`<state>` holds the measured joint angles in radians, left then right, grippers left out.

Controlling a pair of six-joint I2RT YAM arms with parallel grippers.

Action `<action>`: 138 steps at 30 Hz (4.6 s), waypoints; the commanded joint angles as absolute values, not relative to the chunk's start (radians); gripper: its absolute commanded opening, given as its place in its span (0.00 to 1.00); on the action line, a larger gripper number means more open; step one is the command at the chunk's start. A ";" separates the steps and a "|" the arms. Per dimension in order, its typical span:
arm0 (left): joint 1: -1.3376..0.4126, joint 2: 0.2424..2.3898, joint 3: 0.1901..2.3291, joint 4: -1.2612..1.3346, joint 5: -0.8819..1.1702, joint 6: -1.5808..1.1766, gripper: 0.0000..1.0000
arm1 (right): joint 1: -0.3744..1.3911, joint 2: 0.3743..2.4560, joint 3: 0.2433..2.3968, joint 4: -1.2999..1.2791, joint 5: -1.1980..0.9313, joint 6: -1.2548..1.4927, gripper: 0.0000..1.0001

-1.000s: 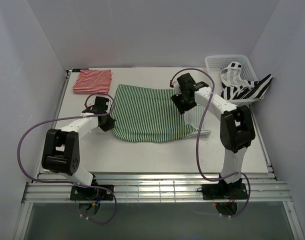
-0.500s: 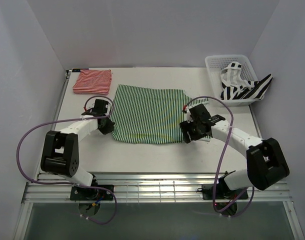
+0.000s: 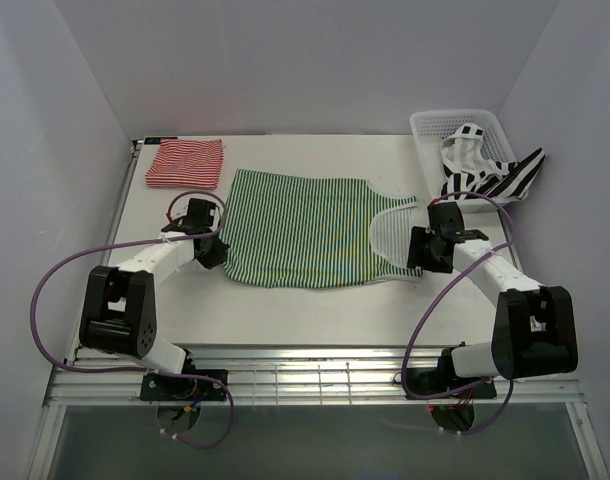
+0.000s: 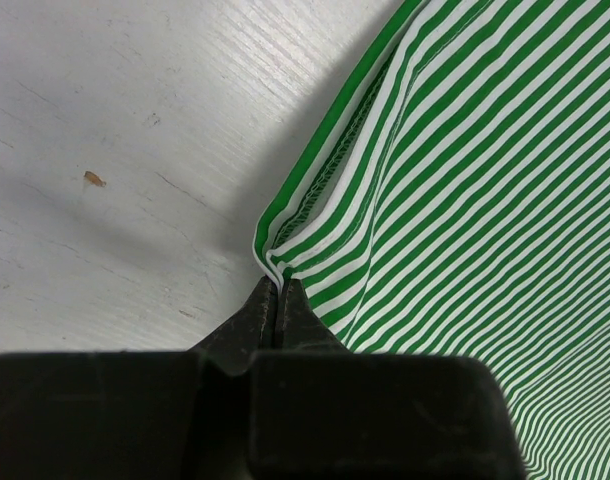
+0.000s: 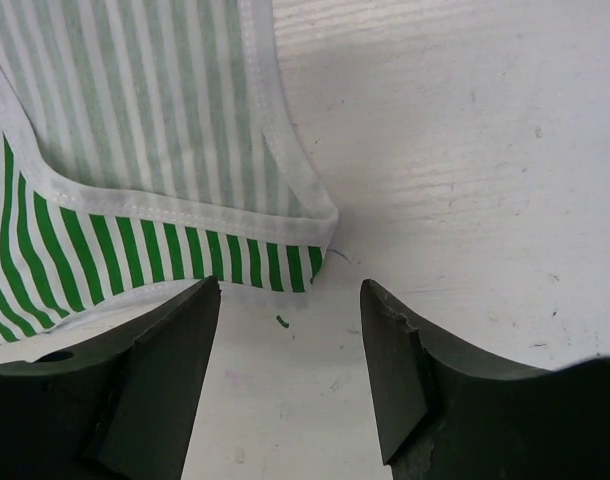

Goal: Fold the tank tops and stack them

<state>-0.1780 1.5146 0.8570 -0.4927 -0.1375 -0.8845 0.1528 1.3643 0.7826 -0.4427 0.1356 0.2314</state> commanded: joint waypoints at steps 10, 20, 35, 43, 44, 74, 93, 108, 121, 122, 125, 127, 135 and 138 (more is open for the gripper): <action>-0.176 1.421 0.792 -0.497 -0.127 -0.897 0.00 | 0.127 1.437 0.690 -0.374 0.083 0.273 0.22; -0.176 1.301 0.746 -0.518 -0.107 -0.891 0.00 | 0.092 1.172 0.652 -0.425 0.072 0.265 0.08; -0.176 1.281 0.753 -0.558 -0.071 -0.880 0.00 | 0.021 1.149 0.681 -0.525 0.054 0.232 0.08; -0.178 1.367 0.863 -0.555 -0.037 -0.885 0.00 | 0.020 1.219 0.813 -0.557 0.018 0.209 0.08; -0.176 1.376 0.877 -0.557 -0.034 -0.882 0.00 | 0.020 1.227 0.824 -0.558 0.018 0.209 0.08; -0.138 1.766 1.289 -0.667 -0.040 -0.845 0.00 | -0.029 1.523 1.085 -0.578 -0.029 0.176 0.08; -0.138 1.333 0.853 -0.778 0.057 -0.832 0.98 | -0.055 1.198 0.730 -0.710 -0.067 0.268 0.53; -0.495 1.434 0.980 -0.414 0.233 -0.703 0.98 | 0.311 1.029 0.594 -0.486 -0.268 0.395 0.56; -0.640 1.424 0.885 -0.278 0.253 -0.589 0.98 | 0.362 1.127 0.506 -0.323 -0.215 0.494 0.56; -0.640 1.422 0.882 -0.278 0.252 -0.586 0.98 | 0.362 1.143 0.503 -0.302 -0.218 0.497 0.56; -0.641 1.417 0.870 -0.279 0.244 -0.578 0.98 | 0.364 1.172 0.517 -0.275 -0.201 0.506 0.55; -0.641 1.413 0.862 -0.282 0.233 -0.581 0.98 | 0.365 1.178 0.531 -0.282 -0.181 0.508 0.55; -0.644 1.405 0.854 -0.282 0.238 -0.580 0.98 | 0.365 1.105 0.485 -0.115 -0.198 0.598 0.32; -0.646 1.407 0.845 -0.279 0.236 -0.578 0.98 | 0.367 1.089 0.468 -0.054 -0.224 0.630 0.11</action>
<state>-0.6380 1.4555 0.8570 -0.3019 0.2359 -0.5907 0.3603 1.1095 0.4797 -0.1768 -0.2016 0.5732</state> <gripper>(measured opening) 0.978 0.145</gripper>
